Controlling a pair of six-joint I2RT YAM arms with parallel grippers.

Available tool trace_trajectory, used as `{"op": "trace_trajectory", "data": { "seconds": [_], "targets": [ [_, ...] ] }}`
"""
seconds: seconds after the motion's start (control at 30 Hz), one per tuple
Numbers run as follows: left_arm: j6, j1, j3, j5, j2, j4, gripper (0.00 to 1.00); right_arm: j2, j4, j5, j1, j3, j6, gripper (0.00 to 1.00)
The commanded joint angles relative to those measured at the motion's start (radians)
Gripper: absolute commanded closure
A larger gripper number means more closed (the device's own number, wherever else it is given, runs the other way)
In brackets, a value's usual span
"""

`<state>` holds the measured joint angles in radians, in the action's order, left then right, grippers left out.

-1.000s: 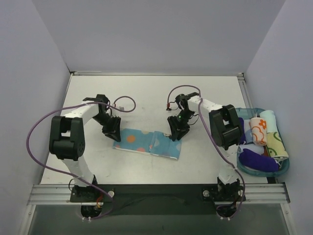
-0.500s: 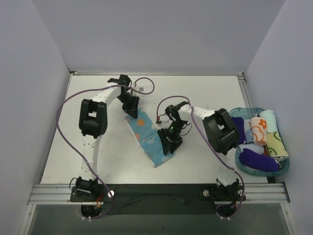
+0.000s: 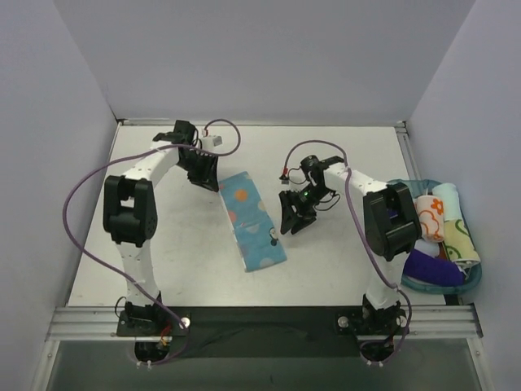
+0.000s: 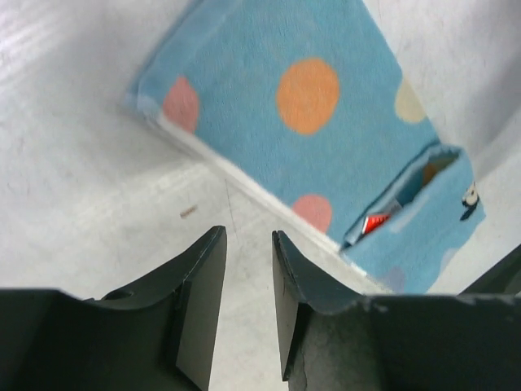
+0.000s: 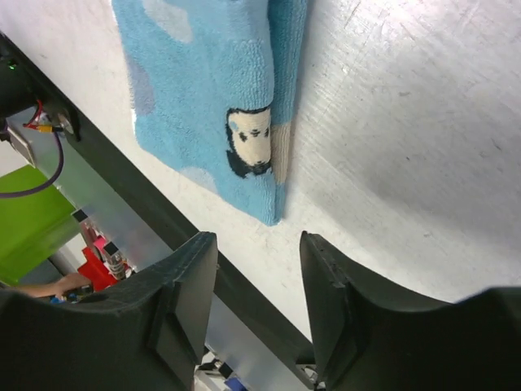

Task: Roll the towels
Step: Fold the towel

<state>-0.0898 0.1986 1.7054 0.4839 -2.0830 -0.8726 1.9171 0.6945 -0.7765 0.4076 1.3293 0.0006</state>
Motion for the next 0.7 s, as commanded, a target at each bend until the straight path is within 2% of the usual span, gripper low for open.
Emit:
{"op": "trace_trajectory", "data": {
  "seconds": [0.0,0.2,0.33,0.37,0.43,0.5,0.6,0.63,0.67],
  "targets": [
    [-0.013,0.009,-0.137,0.056,0.096,0.109,0.6,0.051,-0.007,0.008,0.045,-0.022,0.024,0.56],
    [0.001,0.015,-0.187,0.084,0.037,0.159,0.64,0.125,-0.058,-0.004,0.08,-0.044,0.05,0.66],
    [0.012,0.022,-0.132,0.108,-0.04,0.194,0.66,0.14,-0.122,-0.043,0.102,-0.093,0.082,0.72],
    [0.016,0.022,-0.104,0.117,-0.073,0.204,0.68,0.154,-0.133,-0.061,0.108,-0.1,0.094,0.81],
    [0.028,0.033,-0.076,0.145,-0.107,0.227,0.68,0.171,-0.165,-0.131,0.129,-0.113,0.145,0.83],
    [0.027,0.041,-0.03,0.165,-0.153,0.234,0.68,0.174,-0.179,-0.155,0.155,-0.108,0.165,0.79],
    [-0.002,0.042,0.017,0.234,-0.178,0.207,0.63,0.151,-0.165,-0.147,0.163,-0.101,0.179,0.65],
    [-0.013,0.039,0.02,0.234,-0.169,0.199,0.61,0.12,-0.155,-0.135,0.149,-0.102,0.171,0.56],
    [-0.027,0.027,0.005,0.222,-0.126,0.193,0.53,0.1,-0.139,-0.124,0.136,-0.102,0.144,0.54]
  ]
}}
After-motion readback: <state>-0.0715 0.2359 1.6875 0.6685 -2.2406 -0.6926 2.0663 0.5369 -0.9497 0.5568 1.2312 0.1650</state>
